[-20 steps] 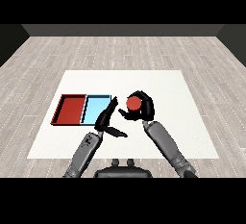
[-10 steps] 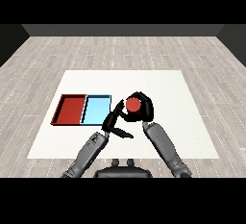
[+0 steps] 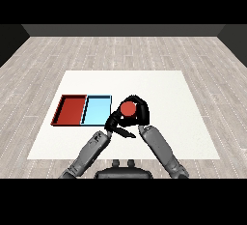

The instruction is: Pick the red can and put it in the red box

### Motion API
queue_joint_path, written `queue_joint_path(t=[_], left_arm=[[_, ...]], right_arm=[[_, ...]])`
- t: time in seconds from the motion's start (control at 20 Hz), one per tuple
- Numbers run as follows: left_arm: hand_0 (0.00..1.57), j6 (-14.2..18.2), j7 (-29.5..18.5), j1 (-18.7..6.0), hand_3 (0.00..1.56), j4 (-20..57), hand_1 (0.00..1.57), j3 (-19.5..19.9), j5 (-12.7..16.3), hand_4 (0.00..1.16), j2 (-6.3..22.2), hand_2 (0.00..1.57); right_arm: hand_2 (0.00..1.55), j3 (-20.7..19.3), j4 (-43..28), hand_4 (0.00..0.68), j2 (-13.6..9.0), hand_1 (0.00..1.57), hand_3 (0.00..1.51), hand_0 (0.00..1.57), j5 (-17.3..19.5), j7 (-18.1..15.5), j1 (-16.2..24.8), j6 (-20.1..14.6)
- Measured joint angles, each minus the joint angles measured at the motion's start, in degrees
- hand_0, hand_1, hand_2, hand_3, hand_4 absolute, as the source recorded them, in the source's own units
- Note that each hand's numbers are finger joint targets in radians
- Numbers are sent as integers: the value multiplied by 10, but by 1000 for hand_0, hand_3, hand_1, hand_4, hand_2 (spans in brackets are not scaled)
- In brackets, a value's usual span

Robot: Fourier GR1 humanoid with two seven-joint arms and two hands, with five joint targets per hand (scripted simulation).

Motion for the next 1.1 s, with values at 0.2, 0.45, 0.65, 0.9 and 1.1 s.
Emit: queue_joint_path(t=[0.2,0.45,0.65,0.9,1.1], left_arm=[[0,-8,-11,0,0,3,0,-4,4,0,0,0],[0,-9,-10,-22,0,13,0,4,10,0,0,0],[0,33,-26,-31,0,18,0,-14,18,530,6,0],[1571,115,-30,-31,1524,17,1571,-3,34,1117,3,1571],[1571,164,-25,-36,1497,22,1571,-22,44,1128,5,1571]], right_arm=[[1485,3,14,657,3,1571,1414,1571,-12,-8,-17,-3],[1484,27,8,654,4,1571,1406,1571,-9,9,-32,-26],[1481,35,14,642,0,1571,1404,1571,-22,3,-39,-31],[1474,26,25,626,3,1571,1404,1571,-35,3,-53,-28],[1469,26,26,626,0,1571,1398,1571,-43,-12,-45,-25]])
